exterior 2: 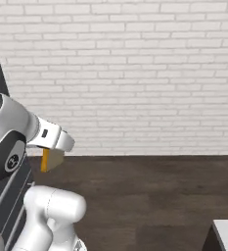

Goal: Start the toaster. Once the lever pops up, take the bread to the plate on the dining counter.

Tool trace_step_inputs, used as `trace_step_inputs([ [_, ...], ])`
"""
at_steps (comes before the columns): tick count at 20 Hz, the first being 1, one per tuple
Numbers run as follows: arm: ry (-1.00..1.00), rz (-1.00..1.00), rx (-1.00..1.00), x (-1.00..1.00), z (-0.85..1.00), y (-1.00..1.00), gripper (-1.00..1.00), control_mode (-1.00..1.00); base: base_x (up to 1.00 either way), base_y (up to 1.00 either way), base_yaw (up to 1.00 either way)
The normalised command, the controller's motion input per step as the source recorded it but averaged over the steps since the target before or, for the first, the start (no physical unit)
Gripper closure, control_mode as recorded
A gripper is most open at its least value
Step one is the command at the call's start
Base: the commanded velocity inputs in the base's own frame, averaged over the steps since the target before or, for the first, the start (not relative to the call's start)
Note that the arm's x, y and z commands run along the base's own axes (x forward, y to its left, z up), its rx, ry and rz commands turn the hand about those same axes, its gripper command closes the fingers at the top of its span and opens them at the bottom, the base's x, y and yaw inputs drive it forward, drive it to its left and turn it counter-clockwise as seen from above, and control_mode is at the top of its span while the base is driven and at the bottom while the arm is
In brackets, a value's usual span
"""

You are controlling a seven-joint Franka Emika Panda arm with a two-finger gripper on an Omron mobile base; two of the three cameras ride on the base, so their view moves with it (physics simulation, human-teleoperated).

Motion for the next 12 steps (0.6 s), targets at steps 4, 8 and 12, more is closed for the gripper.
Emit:
trace_step_inputs([
  [4, 0.00, 0.00, 0.00, 0.00, 0.00, 0.00, 1.00, 1.00, 1.00, -0.28, -0.34],
  [8, 0.00, 0.00, 0.00, 0.00, 0.00, 0.00, 1.00, 1.00, 1.00, -0.31, -0.40],
  [12, 0.00, 0.00, 0.00, 0.00, 0.00, 0.00, 1.00, 1.00, 1.00, -0.30, -0.41],
])
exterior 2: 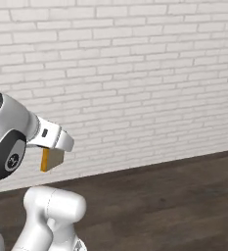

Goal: Start the toaster. Once the lever pops up, take the bread to the plate on the dining counter.

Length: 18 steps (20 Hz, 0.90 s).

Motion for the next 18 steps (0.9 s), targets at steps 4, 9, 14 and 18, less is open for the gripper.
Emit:
trace_step_inputs([
  [4, 0.00, 0.00, 0.00, 0.00, 0.00, 0.00, 1.00, 1.00, 1.00, -0.31, -0.42],
  [9, 0.00, 0.00, 0.00, 0.00, 0.00, 0.00, 1.00, 1.00, 0.97, -0.32, -0.44],
  [14, 0.00, 0.00, 0.00, 0.00, 0.00, 0.00, 1.00, 1.00, 0.86, -0.29, -0.49],
  [18, 0.00, 0.00, 0.00, 0.00, 0.00, 0.00, 1.00, 1.00, 0.71, -0.14, -0.57],
])
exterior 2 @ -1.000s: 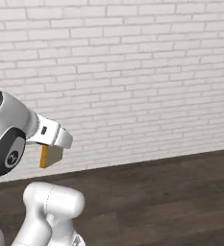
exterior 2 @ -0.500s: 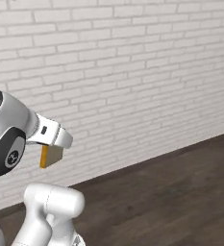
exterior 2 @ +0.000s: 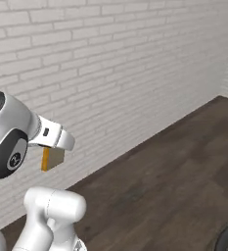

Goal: Start the toaster. Once the lever pops up, take the bread to the plate on the dining counter.

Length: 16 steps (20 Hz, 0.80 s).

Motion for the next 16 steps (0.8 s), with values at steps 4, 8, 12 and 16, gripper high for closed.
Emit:
trace_step_inputs([
  [4, 0.00, 0.00, 0.00, 0.00, 0.00, 0.00, 1.00, 1.00, 0.46, -0.03, -0.69],
  [8, 0.00, 0.00, 0.00, 0.00, 0.00, 0.00, 1.00, 1.00, 0.28, 0.00, -0.77],
  [12, 0.00, 0.00, 0.00, 0.00, 0.00, 0.00, 1.00, 1.00, 0.35, 0.00, -0.76],
  [16, 0.00, 0.00, 0.00, 0.00, 0.00, 0.00, 1.00, 1.00, 0.64, 0.28, -0.68],
])
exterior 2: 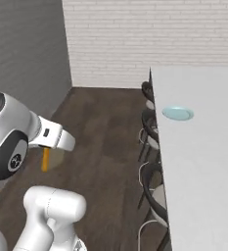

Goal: Start the toaster. Once the lever pops up, take the bread to the plate on the dining counter.

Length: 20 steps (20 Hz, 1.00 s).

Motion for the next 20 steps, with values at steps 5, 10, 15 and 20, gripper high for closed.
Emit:
trace_step_inputs([
  [5, 0.00, 0.00, 0.00, 0.00, 0.00, 0.00, 1.00, 1.00, 0.96, 0.54, -0.58],
  [10, 0.00, 0.00, 0.00, 0.00, 0.00, 0.00, 1.00, 1.00, 0.96, 0.60, -0.58],
  [15, 0.00, 0.00, 0.00, 0.00, 0.00, 0.00, 1.00, 1.00, 0.75, 0.61, -0.63],
  [20, 0.00, 0.00, 0.00, 0.00, 0.00, 0.00, 1.00, 1.00, 0.58, 0.69, -0.68],
])
